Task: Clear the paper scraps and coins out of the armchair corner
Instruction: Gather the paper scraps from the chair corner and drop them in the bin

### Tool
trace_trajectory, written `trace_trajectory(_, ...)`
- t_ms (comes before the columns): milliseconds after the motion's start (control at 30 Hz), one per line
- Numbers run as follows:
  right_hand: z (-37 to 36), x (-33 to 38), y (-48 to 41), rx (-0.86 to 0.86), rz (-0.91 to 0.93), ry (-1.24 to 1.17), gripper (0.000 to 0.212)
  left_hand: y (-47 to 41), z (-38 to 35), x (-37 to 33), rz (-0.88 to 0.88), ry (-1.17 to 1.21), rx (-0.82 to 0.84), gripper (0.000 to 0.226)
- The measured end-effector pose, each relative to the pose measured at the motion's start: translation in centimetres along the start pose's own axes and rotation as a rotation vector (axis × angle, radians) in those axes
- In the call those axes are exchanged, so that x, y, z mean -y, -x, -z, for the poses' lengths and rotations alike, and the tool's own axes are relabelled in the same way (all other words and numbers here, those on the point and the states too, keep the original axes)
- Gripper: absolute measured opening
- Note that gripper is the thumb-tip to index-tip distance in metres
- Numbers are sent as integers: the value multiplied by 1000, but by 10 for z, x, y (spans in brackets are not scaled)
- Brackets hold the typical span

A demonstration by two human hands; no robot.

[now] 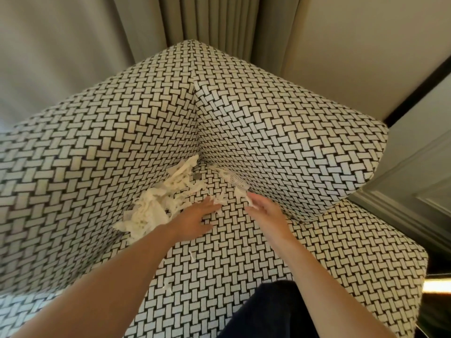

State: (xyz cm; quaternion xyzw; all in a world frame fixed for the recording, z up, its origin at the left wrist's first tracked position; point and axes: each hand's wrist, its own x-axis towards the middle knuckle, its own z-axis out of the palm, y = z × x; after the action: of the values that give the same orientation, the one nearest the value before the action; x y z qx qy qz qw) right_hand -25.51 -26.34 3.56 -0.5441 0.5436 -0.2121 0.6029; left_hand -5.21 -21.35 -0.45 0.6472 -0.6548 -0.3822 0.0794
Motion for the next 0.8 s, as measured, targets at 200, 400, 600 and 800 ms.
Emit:
trace_trajectory(200,-26,-8,-59,64,43,516,64,-7,-4,16,-24,198,15,60)
trace_trajectory(400,-55,-12,-91,-79,-94,701,73,-9,-15,23,-73,300,-65,58)
trace_trajectory(600,-74,-3,-95,-58,-70,790,73,-12,-17,26,-88,283,-81,59)
trace_trajectory(800,-78,-5,-89,73,149,551,53,-12,-15,25,-81,269,-90,55)
